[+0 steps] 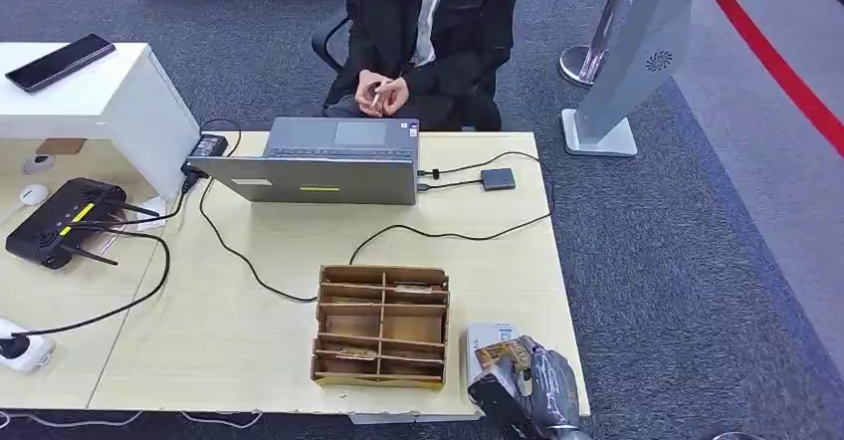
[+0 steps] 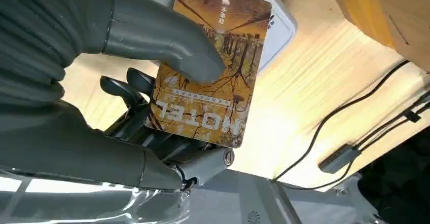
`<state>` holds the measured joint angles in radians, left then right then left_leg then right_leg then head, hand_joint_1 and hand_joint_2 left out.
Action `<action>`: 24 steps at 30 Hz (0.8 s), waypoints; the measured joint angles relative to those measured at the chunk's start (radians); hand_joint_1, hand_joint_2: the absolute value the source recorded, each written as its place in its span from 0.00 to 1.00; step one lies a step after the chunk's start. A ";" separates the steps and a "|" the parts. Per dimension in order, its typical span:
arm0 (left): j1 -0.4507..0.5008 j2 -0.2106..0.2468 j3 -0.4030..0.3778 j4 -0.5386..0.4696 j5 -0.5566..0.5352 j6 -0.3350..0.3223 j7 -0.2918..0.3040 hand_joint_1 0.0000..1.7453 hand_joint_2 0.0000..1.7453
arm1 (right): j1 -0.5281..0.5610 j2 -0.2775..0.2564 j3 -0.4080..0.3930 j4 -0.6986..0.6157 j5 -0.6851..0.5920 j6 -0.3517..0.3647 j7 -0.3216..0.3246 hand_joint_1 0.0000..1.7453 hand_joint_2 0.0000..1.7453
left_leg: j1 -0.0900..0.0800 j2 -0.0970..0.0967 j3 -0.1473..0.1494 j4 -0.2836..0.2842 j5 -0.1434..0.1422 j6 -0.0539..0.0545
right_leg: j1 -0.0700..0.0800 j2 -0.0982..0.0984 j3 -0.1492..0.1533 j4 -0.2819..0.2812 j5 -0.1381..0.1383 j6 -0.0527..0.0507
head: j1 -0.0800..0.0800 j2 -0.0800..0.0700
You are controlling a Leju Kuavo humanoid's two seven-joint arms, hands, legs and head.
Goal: Pass the card to the sensor for recognition and then transmit it.
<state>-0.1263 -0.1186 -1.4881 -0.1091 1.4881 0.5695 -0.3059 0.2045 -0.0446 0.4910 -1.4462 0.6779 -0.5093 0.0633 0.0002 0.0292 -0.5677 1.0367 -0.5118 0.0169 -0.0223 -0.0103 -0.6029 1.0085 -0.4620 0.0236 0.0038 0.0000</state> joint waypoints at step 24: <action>0.000 0.000 -0.033 0.000 0.001 0.002 0.000 0.00 0.00 | -0.049 0.009 -0.024 0.151 -0.015 -0.012 0.001 1.00 1.00 | 0.001 0.002 0.021 0.000 -0.007 0.002 | 0.000 0.002 0.020 -0.002 -0.006 0.002 | 0.000 0.000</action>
<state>-0.1267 -0.1190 -1.5209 -0.1091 1.4893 0.5714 -0.3056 0.1552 -0.0359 0.4673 -1.2951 0.6630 -0.5211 0.0645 0.0008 0.0311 -0.5470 1.0364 -0.5184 0.0189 -0.0223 -0.0088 -0.5831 1.0065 -0.4681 0.0255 0.0038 0.0000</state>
